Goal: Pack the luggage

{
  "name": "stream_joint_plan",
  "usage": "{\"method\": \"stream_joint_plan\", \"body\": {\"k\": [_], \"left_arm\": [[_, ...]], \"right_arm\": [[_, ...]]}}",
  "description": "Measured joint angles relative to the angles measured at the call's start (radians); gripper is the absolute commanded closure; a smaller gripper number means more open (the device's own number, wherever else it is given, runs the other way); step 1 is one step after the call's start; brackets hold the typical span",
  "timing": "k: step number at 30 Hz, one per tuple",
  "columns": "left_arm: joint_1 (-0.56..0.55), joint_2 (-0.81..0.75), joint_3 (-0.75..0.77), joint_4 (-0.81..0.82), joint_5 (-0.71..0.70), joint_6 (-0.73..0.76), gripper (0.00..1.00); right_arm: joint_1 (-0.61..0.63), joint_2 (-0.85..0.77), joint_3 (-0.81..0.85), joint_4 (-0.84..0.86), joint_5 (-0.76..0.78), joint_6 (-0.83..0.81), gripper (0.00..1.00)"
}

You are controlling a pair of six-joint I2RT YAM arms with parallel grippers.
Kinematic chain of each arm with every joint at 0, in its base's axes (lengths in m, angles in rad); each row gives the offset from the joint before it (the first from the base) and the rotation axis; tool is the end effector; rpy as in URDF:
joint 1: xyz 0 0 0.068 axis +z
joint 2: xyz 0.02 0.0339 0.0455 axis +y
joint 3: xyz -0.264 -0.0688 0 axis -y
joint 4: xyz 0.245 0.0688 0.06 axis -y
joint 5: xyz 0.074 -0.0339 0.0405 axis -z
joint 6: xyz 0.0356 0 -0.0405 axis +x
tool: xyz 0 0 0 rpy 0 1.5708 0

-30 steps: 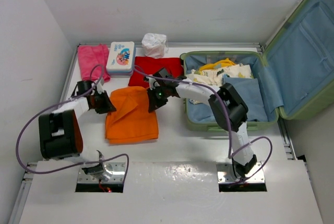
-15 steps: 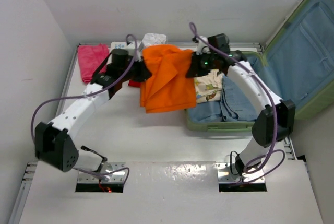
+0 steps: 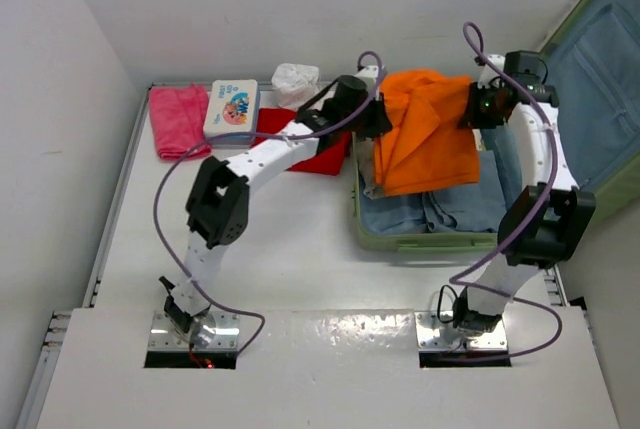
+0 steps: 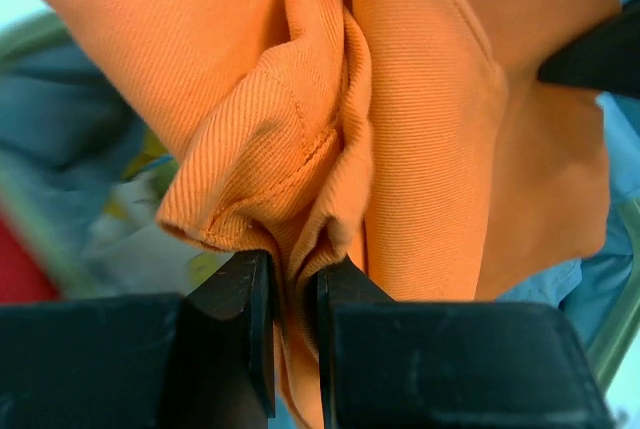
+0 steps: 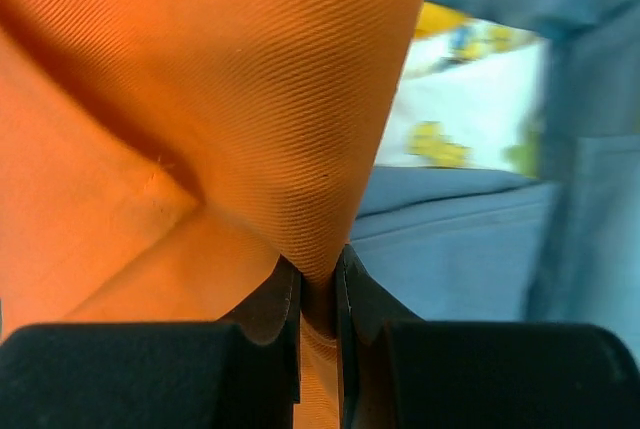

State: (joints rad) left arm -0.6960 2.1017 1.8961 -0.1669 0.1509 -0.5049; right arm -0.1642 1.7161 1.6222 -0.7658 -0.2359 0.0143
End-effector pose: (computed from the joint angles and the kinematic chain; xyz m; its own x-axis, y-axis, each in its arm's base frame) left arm 0.3860 -0.3295 0.3101 -0.6030 -0.1193 -0.7887 0.5137 0.6983 -0.4984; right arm 0.3749 -0.0537 0.3292 -0.7473 0.1379 -0.6501 0.0191 0.9823 0.1864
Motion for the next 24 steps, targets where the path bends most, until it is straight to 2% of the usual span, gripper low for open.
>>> {"method": "stream_joint_plan", "body": {"k": [11, 17, 22, 24], "left_arm": [[-0.057, 0.276, 0.142, 0.079, -0.002, -0.085, 1.00], [-0.057, 0.353, 0.186, 0.124, 0.000, -0.090, 1.00], [-0.059, 0.389, 0.251, 0.128, 0.006, -0.076, 1.00], [-0.062, 0.394, 0.254, 0.132, 0.006, -0.075, 0.92]], "right_arm": [[-0.104, 0.272, 0.070, -0.013, 0.115, -0.150, 1.00], [-0.113, 0.296, 0.060, 0.029, 0.152, -0.186, 1.00], [-0.126, 0.296, -0.012, 0.111, 0.190, -0.214, 1.00], [-0.130, 0.296, -0.014, 0.115, 0.196, -0.223, 1.00]]}}
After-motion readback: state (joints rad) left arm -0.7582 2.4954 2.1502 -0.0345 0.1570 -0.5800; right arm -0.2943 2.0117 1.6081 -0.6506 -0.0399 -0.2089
